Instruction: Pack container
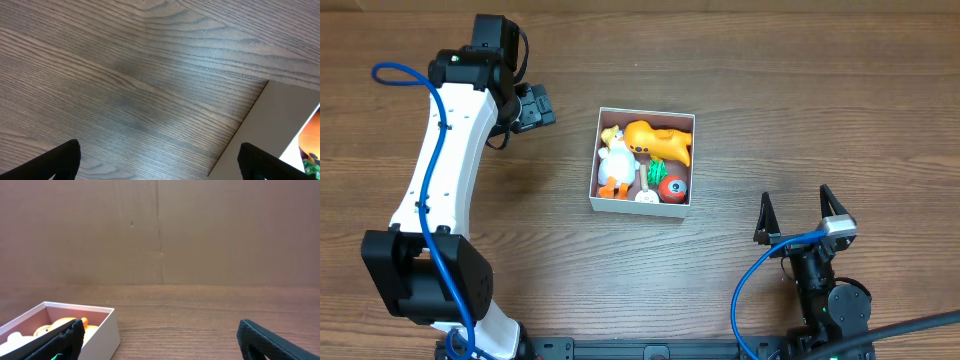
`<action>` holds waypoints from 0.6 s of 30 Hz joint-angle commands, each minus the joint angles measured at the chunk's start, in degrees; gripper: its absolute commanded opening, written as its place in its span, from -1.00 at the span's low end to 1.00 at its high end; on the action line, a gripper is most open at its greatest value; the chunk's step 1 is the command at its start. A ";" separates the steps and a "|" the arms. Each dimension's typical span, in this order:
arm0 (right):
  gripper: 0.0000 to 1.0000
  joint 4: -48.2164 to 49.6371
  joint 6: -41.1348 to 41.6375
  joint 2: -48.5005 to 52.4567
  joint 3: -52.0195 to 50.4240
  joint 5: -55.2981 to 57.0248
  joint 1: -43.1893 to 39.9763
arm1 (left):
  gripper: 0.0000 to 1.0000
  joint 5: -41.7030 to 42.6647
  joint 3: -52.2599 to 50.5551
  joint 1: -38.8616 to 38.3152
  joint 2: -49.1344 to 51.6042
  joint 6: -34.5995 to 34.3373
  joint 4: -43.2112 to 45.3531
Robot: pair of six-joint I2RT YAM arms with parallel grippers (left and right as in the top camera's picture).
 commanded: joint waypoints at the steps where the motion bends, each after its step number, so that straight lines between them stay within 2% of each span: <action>1: 1.00 0.15 -2.43 -0.68 -0.57 -1.51 -0.26 | 1.00 -0.37 0.96 0.24 -1.49 -0.15 0.07; 10: 1.00 -0.39 -2.43 -0.68 -0.57 -1.51 -0.26 | 1.00 -0.35 0.96 0.24 -1.49 -0.15 0.07; 15: 1.00 -6.56 -2.43 -0.68 -0.57 -1.51 -0.26 | 1.00 -0.35 0.96 0.24 -1.49 -0.15 0.07; 18: 1.00 -6.23 -2.43 -0.68 -0.57 -1.51 -0.26 | 1.00 -0.35 0.96 0.24 -1.49 -0.15 0.07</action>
